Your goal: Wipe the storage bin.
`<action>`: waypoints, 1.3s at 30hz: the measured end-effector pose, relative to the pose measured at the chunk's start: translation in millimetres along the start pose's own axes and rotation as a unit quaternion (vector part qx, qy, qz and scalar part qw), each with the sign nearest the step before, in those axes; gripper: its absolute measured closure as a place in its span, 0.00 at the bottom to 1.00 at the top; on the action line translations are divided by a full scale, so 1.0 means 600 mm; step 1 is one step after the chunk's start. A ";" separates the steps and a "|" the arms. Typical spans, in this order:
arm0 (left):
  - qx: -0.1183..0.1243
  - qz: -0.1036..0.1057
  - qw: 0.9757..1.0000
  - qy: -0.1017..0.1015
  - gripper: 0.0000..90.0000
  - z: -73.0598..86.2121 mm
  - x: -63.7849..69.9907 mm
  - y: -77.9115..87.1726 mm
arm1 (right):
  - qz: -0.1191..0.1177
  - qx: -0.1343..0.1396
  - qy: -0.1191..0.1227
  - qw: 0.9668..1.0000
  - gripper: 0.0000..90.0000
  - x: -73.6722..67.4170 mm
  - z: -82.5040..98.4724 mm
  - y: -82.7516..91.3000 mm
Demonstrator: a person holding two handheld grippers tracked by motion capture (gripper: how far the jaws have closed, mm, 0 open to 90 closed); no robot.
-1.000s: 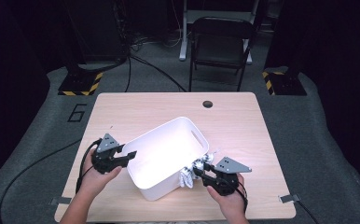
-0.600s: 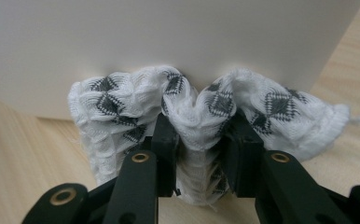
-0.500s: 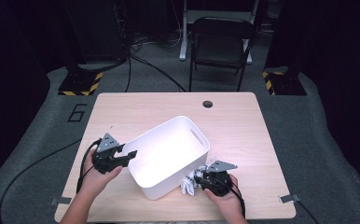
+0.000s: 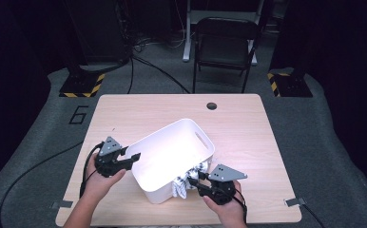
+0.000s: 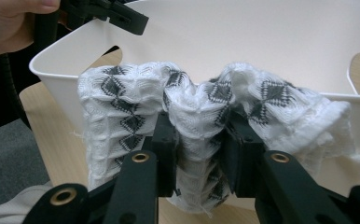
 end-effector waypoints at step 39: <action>0.005 -0.001 1.000 0.007 0.59 -0.001 0.012 -0.004 | 0.005 0.008 -0.019 1.000 0.76 0.011 -0.004 0.006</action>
Point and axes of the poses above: each handheld gripper's, and its own axes: y roughly backward along the jaws, z roughly out of its underside, x roughly to its right, the point moved 1 cm from there along -y, roughly forward along the jaws, and after that the axes turned 11 degrees about y, right-handed, at the moved point
